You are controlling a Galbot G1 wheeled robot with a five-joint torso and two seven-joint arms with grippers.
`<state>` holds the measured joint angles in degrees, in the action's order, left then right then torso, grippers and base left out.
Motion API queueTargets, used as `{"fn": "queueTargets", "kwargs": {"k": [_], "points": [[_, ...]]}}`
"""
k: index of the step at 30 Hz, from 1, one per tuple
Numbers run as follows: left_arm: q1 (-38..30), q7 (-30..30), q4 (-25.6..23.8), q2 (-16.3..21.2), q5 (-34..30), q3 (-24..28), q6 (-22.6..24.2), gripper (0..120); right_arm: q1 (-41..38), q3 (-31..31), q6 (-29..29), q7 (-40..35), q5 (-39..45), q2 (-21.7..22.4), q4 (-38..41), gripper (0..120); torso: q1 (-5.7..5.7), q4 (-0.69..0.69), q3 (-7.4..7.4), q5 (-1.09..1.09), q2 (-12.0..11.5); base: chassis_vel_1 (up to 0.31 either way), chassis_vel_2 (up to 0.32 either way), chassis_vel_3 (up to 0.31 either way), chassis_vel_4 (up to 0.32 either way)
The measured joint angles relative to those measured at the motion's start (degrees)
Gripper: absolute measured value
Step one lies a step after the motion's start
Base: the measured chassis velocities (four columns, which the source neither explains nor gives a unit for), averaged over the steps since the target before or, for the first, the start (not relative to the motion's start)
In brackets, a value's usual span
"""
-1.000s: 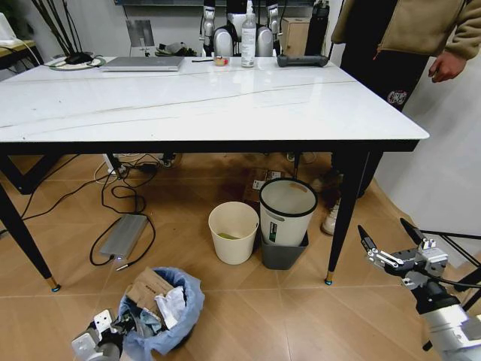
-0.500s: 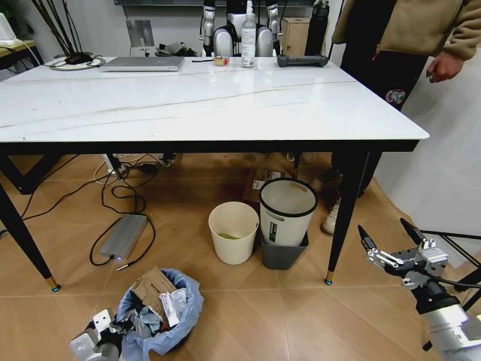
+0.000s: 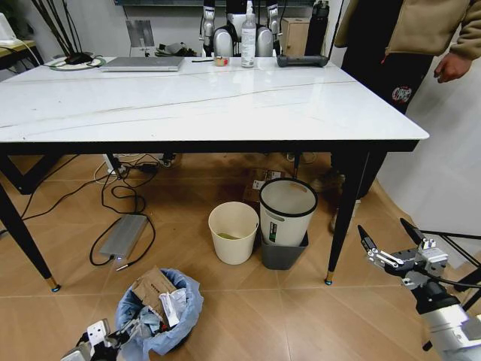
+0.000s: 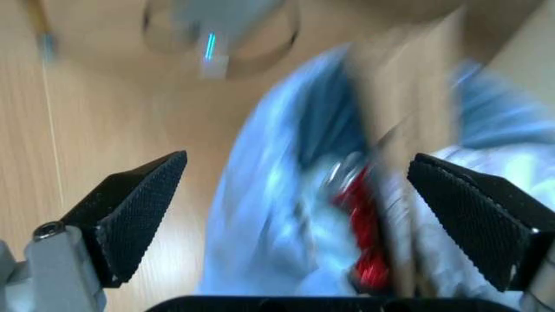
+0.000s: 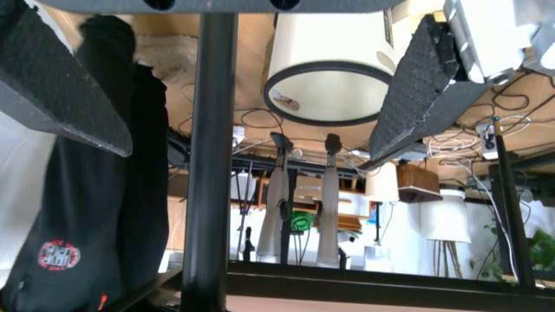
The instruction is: Pick up the trash bin and place the trash from the table into it.
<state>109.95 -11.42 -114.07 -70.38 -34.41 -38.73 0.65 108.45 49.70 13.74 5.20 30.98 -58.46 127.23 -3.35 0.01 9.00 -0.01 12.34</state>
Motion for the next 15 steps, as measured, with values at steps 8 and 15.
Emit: {"fn": "queueTargets", "kwargs": {"k": [8,15], "points": [[1.0,7.5,-9.5,0.2,14.7,-2.5,-17.0,100,0.0,0.0,0.0,0.0,0.0,0.0,0.0,100,0.0,-0.03,0.0,0.01,0.0,0.0,0.0,0.0,0.0],[0.1,7.8,-9.7,0.3,15.6,-2.6,-17.9,100,0.0,0.0,0.0,0.0,0.0,0.0,0.0,100,-0.01,-0.01,0.0,0.01,0.0,0.0,0.0,0.0,0.0]]}}
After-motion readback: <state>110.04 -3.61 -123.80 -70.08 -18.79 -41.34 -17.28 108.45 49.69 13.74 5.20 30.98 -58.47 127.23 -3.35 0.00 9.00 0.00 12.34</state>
